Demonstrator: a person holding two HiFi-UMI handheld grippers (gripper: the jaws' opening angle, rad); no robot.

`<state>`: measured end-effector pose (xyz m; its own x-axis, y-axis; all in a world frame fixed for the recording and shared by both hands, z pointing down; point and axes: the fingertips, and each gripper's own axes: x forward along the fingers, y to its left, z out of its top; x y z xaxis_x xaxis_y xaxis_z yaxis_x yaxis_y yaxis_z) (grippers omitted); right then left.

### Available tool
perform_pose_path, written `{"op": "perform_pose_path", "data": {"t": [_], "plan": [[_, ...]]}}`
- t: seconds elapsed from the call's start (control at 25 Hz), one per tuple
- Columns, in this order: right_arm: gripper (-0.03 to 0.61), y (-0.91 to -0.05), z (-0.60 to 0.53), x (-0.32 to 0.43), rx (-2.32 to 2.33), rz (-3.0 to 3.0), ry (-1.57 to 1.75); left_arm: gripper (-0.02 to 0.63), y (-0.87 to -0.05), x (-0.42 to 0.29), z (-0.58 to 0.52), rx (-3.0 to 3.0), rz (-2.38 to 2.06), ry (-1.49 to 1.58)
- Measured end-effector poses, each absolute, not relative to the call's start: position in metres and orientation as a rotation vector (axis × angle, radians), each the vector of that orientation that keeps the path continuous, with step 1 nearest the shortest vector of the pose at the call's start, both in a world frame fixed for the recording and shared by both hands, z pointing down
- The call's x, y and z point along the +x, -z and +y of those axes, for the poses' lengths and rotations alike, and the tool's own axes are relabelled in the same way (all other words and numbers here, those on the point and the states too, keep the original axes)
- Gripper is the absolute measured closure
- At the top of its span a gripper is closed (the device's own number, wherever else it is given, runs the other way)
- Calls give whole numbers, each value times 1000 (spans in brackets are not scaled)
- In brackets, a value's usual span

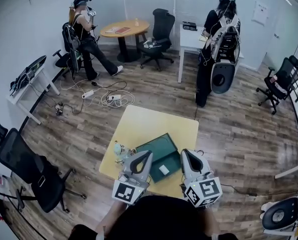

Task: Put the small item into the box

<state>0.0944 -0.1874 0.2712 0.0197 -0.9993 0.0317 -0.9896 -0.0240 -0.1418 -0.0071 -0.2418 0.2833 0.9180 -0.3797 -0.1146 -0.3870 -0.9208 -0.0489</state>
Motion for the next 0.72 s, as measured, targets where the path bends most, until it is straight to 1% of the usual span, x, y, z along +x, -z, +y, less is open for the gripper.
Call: {"op": "perform_pose_path", "data": {"t": [0.72], "plan": [[577,-276,-191,98,-2183,2163,193,612,-293,-7,-246,-3018,636,-144]]}}
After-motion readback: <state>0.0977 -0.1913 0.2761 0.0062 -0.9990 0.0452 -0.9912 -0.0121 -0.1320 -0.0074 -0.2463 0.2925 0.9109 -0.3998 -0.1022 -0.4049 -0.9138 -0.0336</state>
